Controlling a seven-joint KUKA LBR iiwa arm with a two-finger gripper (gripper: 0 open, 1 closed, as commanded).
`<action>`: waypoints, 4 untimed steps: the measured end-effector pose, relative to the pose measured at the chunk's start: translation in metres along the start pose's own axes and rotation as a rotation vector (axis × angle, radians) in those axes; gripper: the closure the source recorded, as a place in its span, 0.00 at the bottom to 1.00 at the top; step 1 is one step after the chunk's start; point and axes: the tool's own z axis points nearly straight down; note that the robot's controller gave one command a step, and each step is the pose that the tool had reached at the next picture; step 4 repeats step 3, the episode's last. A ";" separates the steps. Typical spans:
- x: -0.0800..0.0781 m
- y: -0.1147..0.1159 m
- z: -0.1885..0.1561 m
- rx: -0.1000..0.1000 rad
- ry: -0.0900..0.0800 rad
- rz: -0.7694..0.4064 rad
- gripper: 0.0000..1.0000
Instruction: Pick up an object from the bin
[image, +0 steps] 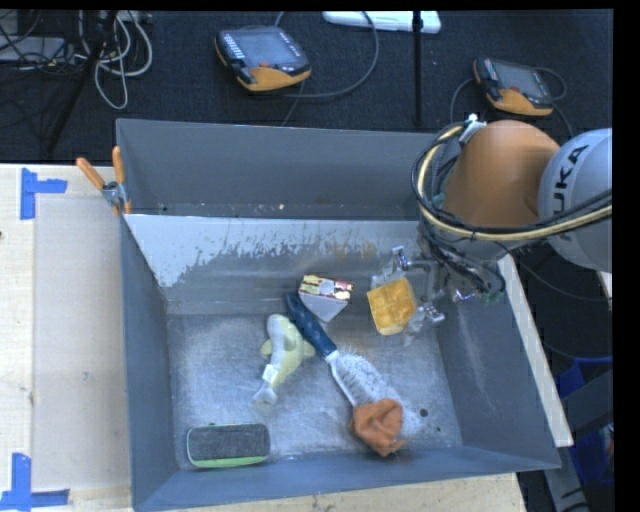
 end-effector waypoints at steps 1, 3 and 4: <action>0.011 -0.004 0.048 -0.009 0.023 0.026 1.00; 0.010 -0.015 0.068 -0.002 0.006 0.009 1.00; 0.010 -0.015 0.068 -0.002 0.006 0.009 1.00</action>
Offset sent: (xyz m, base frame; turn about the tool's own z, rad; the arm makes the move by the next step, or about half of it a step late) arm -0.0141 -0.0578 -0.0800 -0.0748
